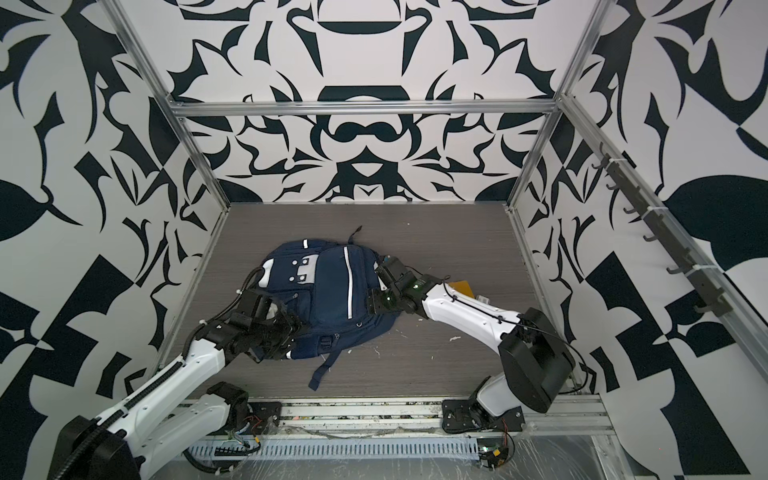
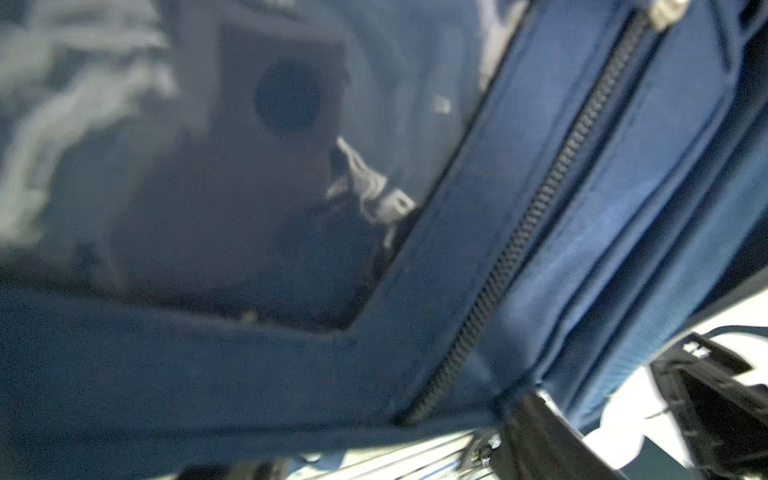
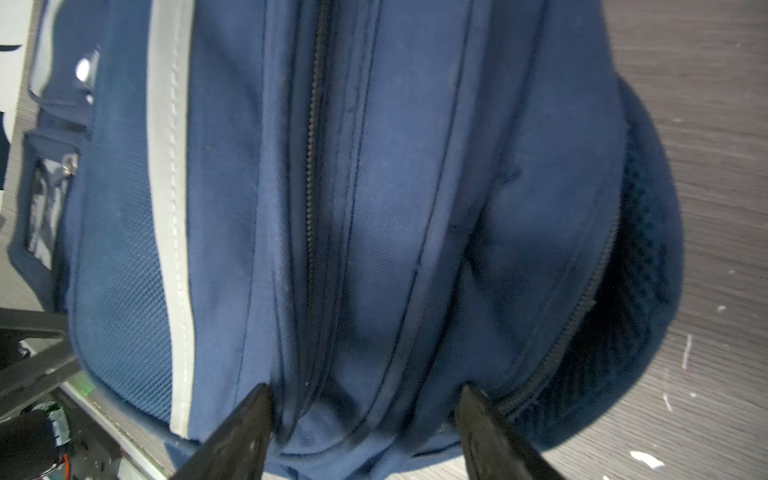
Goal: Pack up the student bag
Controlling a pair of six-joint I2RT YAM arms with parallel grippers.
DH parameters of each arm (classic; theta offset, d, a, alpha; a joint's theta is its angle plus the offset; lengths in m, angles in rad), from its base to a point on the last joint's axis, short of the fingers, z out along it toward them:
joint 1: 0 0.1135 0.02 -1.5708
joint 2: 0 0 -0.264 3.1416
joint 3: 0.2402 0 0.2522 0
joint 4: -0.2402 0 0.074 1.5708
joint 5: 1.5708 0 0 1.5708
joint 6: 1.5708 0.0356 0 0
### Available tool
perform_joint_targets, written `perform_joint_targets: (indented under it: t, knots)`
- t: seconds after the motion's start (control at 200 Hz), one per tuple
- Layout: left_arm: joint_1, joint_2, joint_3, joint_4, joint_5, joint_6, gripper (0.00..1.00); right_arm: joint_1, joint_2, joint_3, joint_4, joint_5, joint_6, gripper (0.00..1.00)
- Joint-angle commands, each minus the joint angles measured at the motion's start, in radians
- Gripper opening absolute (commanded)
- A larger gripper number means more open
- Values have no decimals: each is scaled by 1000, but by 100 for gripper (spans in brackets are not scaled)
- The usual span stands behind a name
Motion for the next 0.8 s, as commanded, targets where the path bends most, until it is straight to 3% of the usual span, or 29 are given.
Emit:
perform_joint_targets:
  t: [0.0, 0.09, 0.305, 0.48, 0.795]
  knots:
    - [13, 31, 5, 84, -27, -32, 53, -2, 11, 8, 20, 33, 7, 69]
    - [12, 74, 23, 109, -12, -19, 37, -3, 21, 23, 13, 38, -11, 67]
    - [12, 127, 94, 82, -22, 72, 16, -11, 38, 43, -13, 50, -50, 62]
    - [12, 127, 104, 92, -14, 77, 0, -14, 40, 40, -17, 54, -43, 61]
    - [11, 109, 169, 66, 55, 123, 0, -14, -27, 33, -41, 92, -50, 64]
